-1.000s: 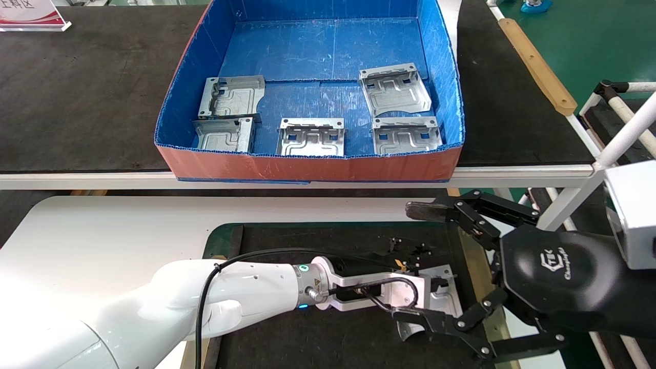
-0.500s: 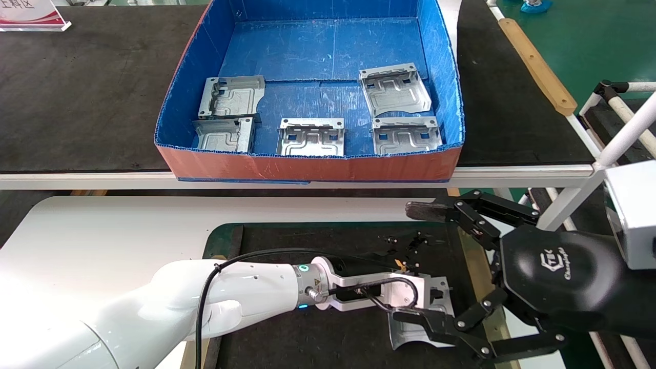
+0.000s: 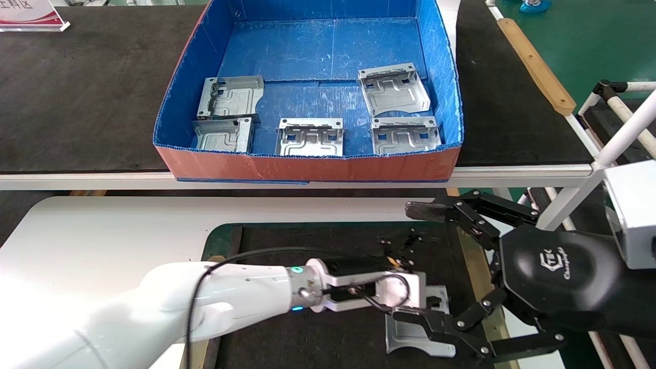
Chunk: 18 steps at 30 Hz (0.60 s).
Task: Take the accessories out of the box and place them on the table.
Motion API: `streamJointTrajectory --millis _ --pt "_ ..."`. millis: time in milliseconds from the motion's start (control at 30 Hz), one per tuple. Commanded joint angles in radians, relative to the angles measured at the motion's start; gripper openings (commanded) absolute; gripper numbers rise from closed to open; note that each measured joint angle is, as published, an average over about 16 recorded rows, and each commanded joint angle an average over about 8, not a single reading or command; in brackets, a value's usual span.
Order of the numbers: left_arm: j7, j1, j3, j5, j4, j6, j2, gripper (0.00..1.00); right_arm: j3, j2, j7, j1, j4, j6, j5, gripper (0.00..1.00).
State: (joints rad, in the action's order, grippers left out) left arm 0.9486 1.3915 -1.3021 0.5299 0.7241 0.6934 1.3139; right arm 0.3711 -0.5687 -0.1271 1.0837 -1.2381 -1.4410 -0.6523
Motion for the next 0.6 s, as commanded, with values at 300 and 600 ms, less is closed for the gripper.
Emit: streamJointTrajectory --millis 300,600 --pt "-0.192 -0.054 0.173 0.034 0.095 0.136 -0.119 1.0 0.0 0.0 0.0 0.0 0.0 0.0 0.0 1.0" --pt "-0.377 -0.105 0.339 0.067 0.186 0.266 -0.233 1.0 0.0 0.0 0.0 0.0 0.0 0.0 0.0 1.0"
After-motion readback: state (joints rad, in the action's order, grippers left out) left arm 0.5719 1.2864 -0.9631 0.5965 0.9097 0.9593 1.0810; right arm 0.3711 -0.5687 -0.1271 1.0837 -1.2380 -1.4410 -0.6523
